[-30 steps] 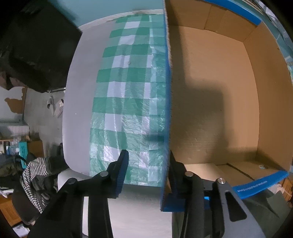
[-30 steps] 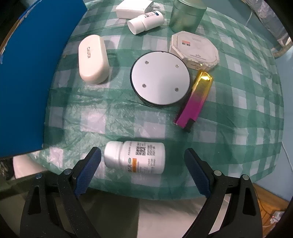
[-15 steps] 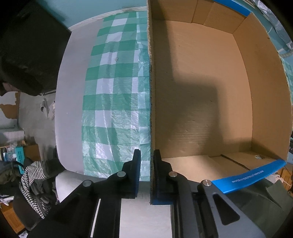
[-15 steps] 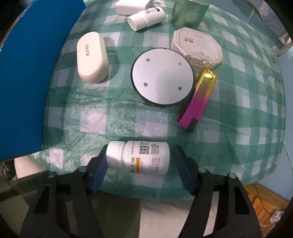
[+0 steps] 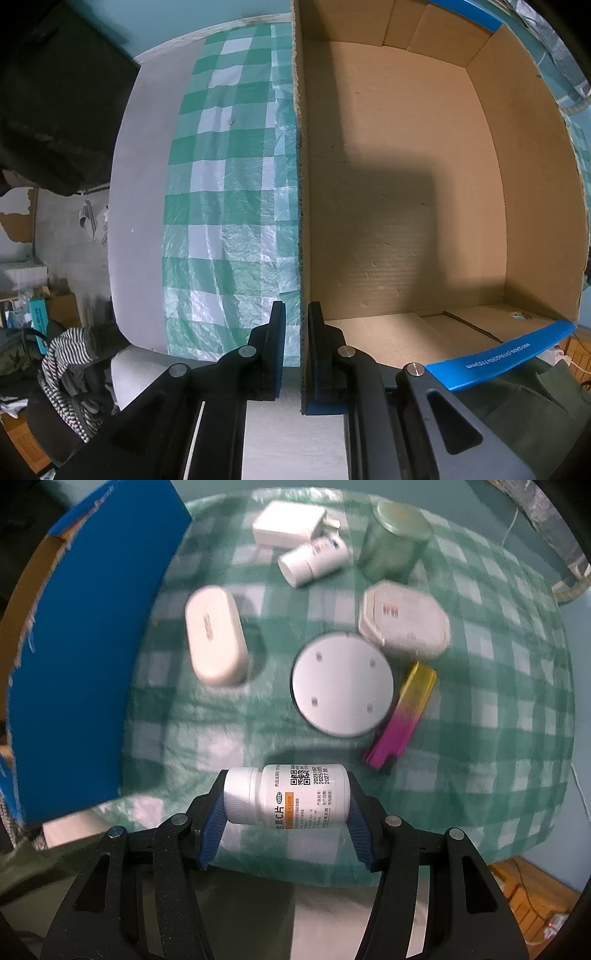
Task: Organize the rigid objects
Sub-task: 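Close the right gripper on the white pill bottle, then lift the pill bottle with the right gripper and carry it over the box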
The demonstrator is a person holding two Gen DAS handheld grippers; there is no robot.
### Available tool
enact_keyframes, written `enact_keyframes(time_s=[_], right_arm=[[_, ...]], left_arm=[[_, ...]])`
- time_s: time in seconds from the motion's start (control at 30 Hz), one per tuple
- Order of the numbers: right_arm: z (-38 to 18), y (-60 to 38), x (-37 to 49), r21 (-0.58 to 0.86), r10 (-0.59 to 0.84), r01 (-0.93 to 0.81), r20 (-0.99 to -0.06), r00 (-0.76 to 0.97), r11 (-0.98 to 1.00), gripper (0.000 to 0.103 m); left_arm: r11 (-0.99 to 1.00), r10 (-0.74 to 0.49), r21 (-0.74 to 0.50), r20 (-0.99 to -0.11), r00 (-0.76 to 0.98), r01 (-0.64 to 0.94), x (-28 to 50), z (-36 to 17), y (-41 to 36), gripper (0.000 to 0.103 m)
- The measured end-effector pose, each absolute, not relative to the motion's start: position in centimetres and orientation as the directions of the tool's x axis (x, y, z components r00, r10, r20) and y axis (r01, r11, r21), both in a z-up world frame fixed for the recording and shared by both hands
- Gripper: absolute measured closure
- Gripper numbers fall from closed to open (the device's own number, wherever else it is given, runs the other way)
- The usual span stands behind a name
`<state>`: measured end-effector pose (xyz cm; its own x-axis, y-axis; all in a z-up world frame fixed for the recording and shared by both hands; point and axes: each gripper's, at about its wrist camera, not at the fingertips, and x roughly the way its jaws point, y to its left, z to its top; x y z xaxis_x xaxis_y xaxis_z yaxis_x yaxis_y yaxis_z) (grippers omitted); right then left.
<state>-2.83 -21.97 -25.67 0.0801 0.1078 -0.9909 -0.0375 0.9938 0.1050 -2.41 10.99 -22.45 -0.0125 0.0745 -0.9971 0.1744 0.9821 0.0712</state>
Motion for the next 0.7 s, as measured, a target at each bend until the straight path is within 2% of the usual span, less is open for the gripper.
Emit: enact_keyframes(time_s=[0.7], right_arm=[[-19.9, -20.4, 10.5, 0.126, 0.153, -0.146, -0.970, 0.187, 0.981, 0.045]], left_arm=[[0.979, 0.071, 0.065, -0.997, -0.024, 0.195, -2.5, -22.5, 10.4, 0.092]])
